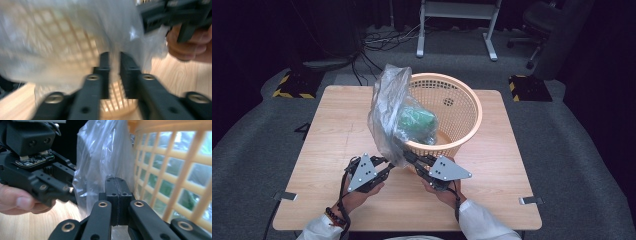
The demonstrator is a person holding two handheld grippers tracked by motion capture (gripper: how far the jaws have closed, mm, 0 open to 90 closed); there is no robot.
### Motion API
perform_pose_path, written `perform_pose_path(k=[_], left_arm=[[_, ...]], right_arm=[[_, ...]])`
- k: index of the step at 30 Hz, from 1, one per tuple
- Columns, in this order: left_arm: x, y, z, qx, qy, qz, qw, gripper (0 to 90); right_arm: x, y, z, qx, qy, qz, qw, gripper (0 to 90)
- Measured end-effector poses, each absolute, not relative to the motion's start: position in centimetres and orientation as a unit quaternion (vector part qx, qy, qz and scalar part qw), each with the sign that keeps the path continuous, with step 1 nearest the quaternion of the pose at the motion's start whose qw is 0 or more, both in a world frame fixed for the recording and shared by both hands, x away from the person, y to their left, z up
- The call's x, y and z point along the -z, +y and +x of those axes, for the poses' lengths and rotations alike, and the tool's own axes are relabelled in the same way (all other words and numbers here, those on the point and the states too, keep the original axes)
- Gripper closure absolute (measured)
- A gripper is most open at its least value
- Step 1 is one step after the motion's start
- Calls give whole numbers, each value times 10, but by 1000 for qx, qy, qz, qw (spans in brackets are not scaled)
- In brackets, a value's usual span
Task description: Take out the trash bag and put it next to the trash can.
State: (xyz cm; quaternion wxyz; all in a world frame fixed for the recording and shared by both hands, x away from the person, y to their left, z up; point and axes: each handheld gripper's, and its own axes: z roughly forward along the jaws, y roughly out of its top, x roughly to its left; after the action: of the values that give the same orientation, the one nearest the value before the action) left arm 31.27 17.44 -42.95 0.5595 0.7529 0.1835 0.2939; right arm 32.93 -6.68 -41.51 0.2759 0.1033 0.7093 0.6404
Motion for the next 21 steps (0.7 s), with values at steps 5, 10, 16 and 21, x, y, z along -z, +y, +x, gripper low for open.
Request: perform_pose_path(k=[5, 10, 16, 21], left_arm=[[413, 181, 292, -342, 191, 704, 592, 386], [377, 178, 289, -360, 193, 670, 620, 341], [361, 159, 307, -378, 197, 708, 564, 266], [364, 158, 317, -392, 232, 717, 528, 338]], right_arm=[[417, -64, 326, -627, 714, 91, 299, 900], [420, -59, 322, -611, 721, 74, 320, 900], [424, -54, 315, -593, 721, 35, 357, 900], [425, -51, 308, -584, 721, 10, 374, 900]])
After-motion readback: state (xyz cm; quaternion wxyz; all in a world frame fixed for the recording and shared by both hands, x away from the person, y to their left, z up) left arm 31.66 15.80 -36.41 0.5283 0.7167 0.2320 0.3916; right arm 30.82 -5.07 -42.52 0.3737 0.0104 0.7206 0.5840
